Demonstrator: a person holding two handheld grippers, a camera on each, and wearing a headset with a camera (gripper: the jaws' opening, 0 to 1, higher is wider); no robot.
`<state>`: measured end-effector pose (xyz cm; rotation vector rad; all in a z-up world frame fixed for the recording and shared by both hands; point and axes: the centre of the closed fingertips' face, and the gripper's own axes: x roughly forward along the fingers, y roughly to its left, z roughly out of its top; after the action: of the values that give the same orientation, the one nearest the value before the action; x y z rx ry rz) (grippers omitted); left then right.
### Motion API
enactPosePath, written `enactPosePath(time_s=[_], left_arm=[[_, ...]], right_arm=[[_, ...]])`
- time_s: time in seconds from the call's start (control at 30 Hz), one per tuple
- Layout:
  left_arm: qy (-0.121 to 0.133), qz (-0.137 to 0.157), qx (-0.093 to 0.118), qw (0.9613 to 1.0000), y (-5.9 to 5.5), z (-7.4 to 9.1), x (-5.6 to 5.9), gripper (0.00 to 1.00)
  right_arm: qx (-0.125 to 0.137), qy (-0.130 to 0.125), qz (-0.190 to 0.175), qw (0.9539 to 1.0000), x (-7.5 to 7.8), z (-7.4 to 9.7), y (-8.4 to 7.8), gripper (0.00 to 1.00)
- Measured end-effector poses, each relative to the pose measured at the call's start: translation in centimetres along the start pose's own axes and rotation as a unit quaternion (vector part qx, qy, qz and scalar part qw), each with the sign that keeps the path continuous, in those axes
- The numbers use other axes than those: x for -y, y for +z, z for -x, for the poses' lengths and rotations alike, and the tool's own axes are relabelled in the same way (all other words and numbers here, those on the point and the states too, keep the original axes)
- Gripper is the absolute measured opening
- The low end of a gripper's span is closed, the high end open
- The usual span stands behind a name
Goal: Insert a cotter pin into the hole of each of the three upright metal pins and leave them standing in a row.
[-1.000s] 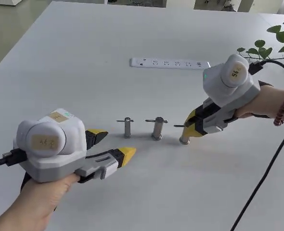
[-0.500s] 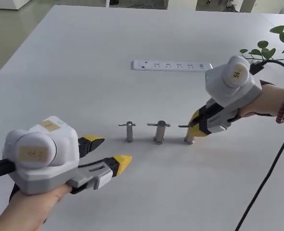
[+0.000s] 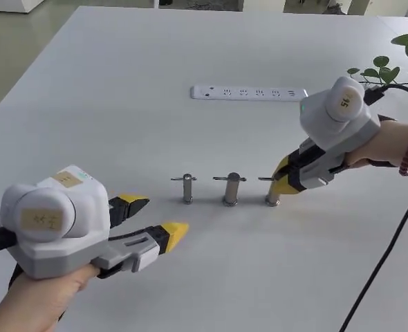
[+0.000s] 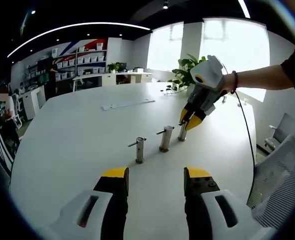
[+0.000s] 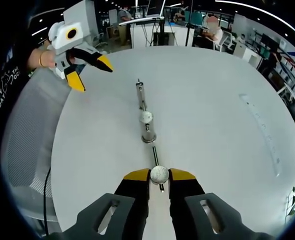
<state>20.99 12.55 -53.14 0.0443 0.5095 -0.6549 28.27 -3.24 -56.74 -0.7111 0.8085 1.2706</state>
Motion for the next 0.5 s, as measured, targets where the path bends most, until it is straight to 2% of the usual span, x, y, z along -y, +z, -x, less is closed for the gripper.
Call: enactPosePath(time_s=[0.2, 0.3, 0.5], left_arm=[[-0.004, -0.002, -0.002, 1.0, 0.07, -0.08, 0.24, 0.44], [-0.004, -0.003, -0.002, 1.0, 0.13, -0.09, 0.24, 0.45], [0.0, -0.007, -0.005, 1.0, 0.33, 0.01, -0.16, 0.48]], right_arm=[[-0.001, 0.0, -0.002, 1.0, -0.04, -0.22, -0.28, 0.11], [0.008, -0.002, -0.009, 0.9999, 0.0, -0.24, 0.0, 0.19], [0.02, -0.017, -0.02, 0.9994, 0.08, 0.56, 0.43, 0.29]])
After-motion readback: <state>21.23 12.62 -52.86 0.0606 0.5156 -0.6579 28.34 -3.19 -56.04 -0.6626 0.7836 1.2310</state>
